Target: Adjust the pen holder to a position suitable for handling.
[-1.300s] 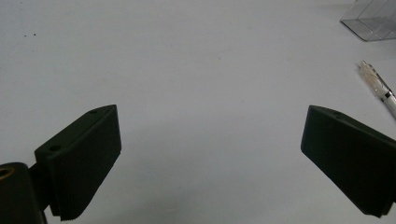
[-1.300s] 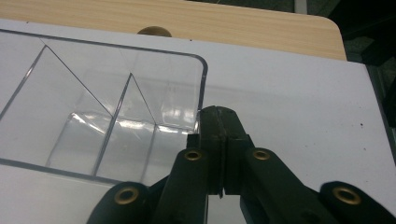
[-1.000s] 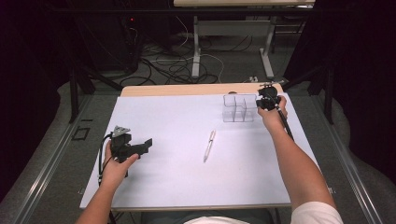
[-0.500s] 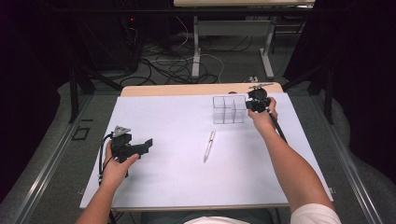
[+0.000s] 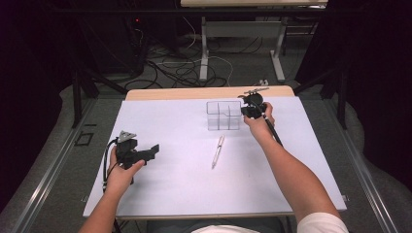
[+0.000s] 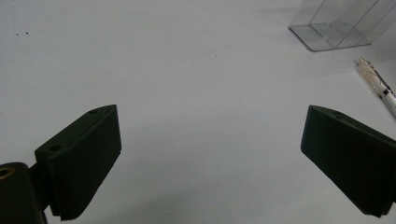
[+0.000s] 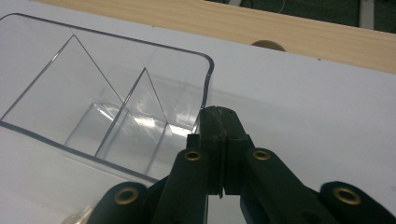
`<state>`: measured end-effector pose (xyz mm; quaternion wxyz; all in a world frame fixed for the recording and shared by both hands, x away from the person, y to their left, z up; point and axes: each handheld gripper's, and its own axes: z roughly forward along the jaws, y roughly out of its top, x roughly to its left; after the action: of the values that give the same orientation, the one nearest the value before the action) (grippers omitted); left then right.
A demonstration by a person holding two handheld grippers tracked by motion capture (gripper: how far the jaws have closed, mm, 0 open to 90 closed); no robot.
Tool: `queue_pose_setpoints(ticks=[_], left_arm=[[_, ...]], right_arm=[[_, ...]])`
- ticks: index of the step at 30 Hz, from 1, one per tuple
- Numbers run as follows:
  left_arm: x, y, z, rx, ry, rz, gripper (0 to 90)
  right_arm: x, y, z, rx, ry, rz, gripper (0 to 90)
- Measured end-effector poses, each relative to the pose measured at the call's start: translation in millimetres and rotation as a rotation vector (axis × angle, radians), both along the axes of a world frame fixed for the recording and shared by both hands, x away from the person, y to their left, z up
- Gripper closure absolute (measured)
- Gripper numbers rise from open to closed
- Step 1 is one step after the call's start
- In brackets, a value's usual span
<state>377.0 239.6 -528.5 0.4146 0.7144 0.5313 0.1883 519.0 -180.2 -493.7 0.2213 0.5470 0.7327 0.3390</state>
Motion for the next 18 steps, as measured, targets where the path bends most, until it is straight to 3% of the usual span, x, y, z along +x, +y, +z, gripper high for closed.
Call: queue_pose_setpoints(ticks=[18], left_arm=[[0.4, 0.5, -0.3, -0.002, 0.002, -0.002, 5.3]], right_arm=[[-1.2, 30.2, -2.6, 0.038, -0.004, 0.024, 90.0]])
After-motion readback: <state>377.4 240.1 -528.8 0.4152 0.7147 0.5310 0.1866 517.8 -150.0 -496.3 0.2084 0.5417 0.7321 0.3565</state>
